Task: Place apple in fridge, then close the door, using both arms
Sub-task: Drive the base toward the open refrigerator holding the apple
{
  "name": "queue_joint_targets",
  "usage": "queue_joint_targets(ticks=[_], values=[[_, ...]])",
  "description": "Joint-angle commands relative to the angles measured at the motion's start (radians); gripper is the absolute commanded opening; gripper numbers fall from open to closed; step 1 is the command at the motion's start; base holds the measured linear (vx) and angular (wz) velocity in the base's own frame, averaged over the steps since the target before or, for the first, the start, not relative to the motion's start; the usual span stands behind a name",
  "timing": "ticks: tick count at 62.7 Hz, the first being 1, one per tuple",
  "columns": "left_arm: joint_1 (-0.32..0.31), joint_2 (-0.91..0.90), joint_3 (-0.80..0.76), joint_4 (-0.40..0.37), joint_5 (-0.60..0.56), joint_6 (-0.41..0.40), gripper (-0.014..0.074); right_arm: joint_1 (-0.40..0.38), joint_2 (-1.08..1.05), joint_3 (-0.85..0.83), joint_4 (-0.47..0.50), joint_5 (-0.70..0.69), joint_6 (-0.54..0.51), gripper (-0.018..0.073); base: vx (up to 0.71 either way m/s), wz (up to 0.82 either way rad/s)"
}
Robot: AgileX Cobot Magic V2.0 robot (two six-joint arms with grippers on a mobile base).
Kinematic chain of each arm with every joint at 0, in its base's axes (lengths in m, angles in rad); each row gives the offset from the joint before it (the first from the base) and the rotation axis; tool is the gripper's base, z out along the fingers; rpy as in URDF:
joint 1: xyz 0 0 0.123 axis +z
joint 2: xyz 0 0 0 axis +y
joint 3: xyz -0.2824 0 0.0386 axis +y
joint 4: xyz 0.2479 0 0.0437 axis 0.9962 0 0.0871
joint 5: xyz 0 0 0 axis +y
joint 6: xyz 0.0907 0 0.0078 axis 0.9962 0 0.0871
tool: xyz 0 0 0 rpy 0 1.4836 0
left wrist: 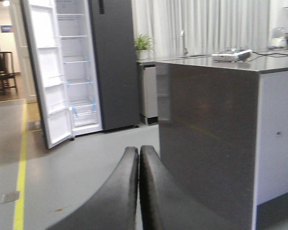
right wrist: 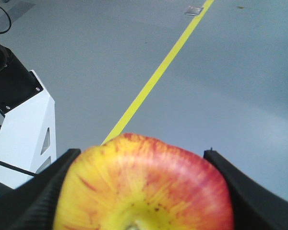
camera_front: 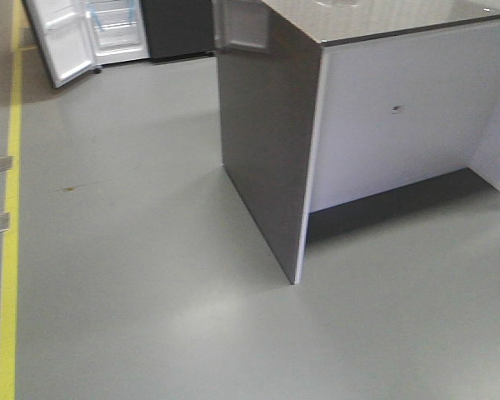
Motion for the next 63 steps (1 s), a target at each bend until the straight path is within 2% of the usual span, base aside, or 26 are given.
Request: queue_joint_targets(ticks=[1,63], values=[[-0.003,-0.016,0.028,-0.007,-0.077,-0.004,-0.0006,0.001,0.007,-0.027,0.042,-0.052,0.000,0.0320,0.07,0.38],[-0.003,-0.016,0.028,-0.007,-0.077,-0.004,-0.0006,0.001,0.007,-0.027,0.042,-0.052,0.000,0.0320,0.10,0.39]])
